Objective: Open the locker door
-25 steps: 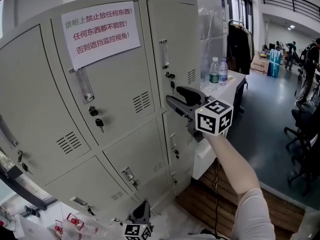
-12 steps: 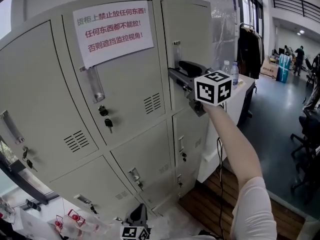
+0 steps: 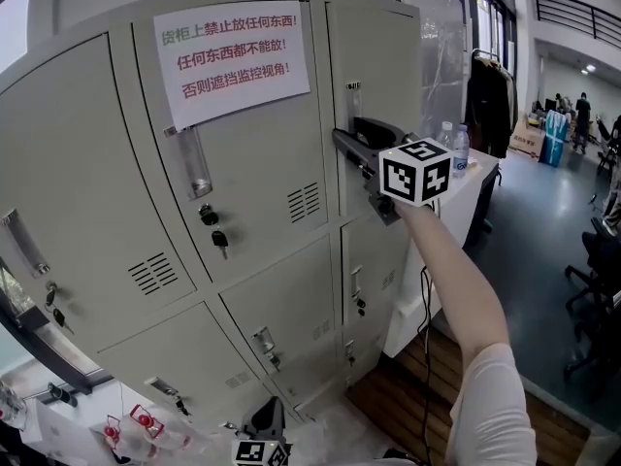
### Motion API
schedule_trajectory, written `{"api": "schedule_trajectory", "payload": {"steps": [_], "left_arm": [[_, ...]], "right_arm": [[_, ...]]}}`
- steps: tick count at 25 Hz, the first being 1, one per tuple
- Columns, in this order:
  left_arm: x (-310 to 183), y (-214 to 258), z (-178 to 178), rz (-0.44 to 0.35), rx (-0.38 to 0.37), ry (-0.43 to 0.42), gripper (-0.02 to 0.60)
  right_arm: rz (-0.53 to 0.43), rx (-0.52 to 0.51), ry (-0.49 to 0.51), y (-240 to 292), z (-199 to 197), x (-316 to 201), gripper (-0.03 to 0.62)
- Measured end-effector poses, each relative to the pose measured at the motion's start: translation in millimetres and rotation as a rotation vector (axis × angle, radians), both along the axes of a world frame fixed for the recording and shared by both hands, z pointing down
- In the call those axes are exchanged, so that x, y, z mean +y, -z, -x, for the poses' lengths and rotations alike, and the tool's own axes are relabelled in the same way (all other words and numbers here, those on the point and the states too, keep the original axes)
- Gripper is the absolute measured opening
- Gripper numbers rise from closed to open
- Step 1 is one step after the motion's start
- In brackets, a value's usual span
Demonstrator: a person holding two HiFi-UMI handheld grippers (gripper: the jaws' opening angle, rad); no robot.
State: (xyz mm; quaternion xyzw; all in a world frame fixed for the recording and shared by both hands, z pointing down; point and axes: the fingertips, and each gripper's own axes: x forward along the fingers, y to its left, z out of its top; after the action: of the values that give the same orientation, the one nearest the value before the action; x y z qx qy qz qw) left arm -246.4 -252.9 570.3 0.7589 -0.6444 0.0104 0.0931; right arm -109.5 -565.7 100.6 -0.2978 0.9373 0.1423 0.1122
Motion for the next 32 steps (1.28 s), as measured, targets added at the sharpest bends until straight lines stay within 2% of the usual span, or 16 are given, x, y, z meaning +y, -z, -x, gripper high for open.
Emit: {"api": "schedule_trajectory", "payload": {"steps": [12,18,32], "left_arm": [[-7,-1,-7,0.000,0.002,-0.038,0.003],[-14,0,-22,-0.001,0.004,-0.088,0.002],[-24,-4,-64,0.008,0.009,-0.218,0.003]], "right_arm": [[-0.016,-0.003,-0.024,0,-23,15,0.179],[-0.034,0.010,-0.050,0,-49,24,0.158],[-0.059,0.028,-0.146,0,-116,48,0.160]]}}
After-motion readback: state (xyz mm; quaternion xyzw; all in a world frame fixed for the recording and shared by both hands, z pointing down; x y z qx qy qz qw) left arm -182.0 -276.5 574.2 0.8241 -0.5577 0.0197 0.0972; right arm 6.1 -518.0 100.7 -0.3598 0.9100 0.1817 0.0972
